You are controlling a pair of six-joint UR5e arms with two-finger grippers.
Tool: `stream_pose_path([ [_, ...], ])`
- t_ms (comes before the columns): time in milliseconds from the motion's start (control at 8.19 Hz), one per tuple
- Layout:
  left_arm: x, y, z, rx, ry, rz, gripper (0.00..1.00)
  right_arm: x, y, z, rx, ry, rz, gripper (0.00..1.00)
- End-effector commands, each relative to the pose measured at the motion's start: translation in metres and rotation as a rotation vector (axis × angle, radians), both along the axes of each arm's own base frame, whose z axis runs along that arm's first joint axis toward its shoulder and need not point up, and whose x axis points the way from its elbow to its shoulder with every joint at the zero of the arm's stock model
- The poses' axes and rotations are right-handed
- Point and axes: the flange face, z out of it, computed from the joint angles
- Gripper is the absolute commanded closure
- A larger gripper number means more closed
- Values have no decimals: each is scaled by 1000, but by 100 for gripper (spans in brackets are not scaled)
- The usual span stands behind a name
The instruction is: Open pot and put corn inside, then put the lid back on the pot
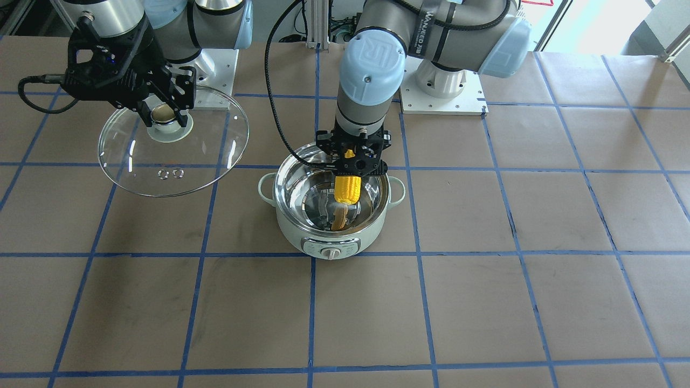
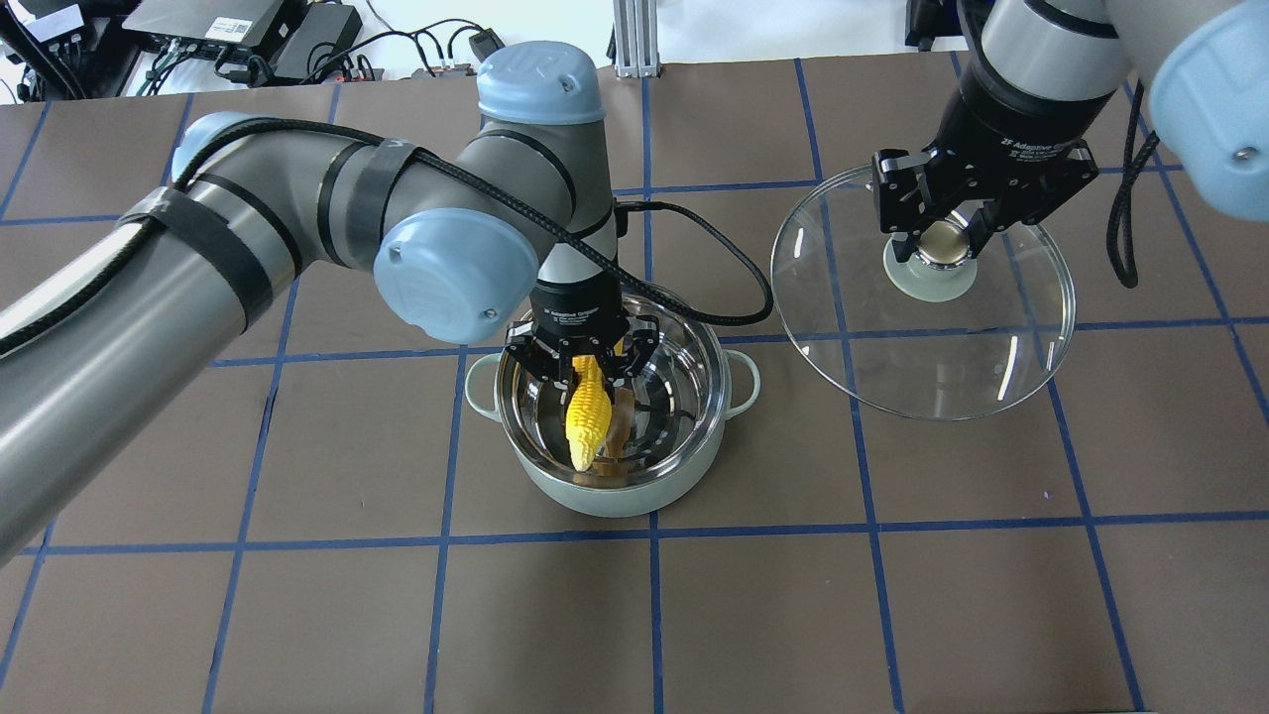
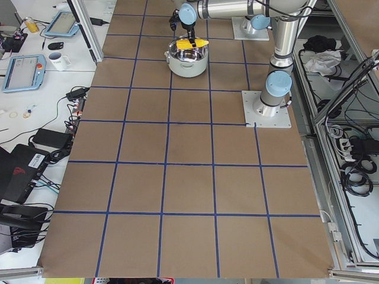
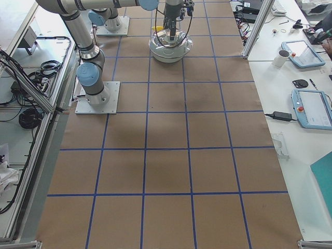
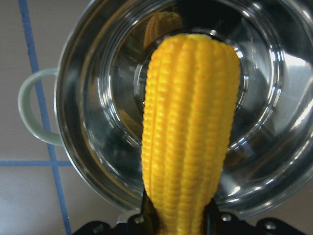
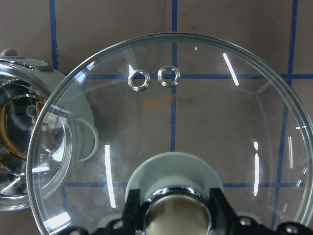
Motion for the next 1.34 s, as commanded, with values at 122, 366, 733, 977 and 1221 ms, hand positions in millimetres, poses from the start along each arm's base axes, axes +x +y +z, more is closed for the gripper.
stream_pose_path([
  [122,-17,-12,-45,31,-13,-13,100,-1,1,0,6,0,7,68],
  [366,-23,-26,-40,-84,29,13,29,0,1,-1,6,-1,8,68],
  [733,-21,-21,-13,-105,46,11,0,1,2,0,4,-1,10,68],
  [977,16,0,30,-31,47,-58,0,1,2,-1,6,0,8,68],
  [1221,115,-18,72,-37,70,8,0,3,0,-1,1,0,-5,68],
])
